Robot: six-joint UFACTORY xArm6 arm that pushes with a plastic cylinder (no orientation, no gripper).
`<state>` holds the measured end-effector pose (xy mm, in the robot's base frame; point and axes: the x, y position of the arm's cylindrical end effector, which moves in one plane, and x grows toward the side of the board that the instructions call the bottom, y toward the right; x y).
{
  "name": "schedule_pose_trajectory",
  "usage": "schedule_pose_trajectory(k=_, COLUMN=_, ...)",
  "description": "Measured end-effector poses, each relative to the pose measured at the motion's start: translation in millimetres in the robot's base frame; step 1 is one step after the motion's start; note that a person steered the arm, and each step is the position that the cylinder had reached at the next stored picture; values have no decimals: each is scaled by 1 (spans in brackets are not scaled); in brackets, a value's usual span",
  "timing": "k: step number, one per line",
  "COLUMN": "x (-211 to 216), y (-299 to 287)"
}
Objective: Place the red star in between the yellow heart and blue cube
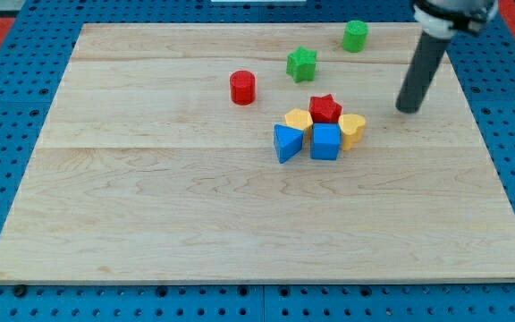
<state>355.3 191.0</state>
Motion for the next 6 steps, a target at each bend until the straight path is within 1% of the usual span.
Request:
schedule_pose_trajectory(k=1, x=-23, y=-64)
schedule_pose_trajectory(k=2, x=-12, y=-119)
schedule_pose_trajectory(k=3, x=17, y=-101)
schedule_pose_trajectory(k=4, x=61, y=-85)
schedule_pose_trajectory(k=5, x=97, y=-85)
schedule_pose_trajectory(k=6, x=104, y=-69)
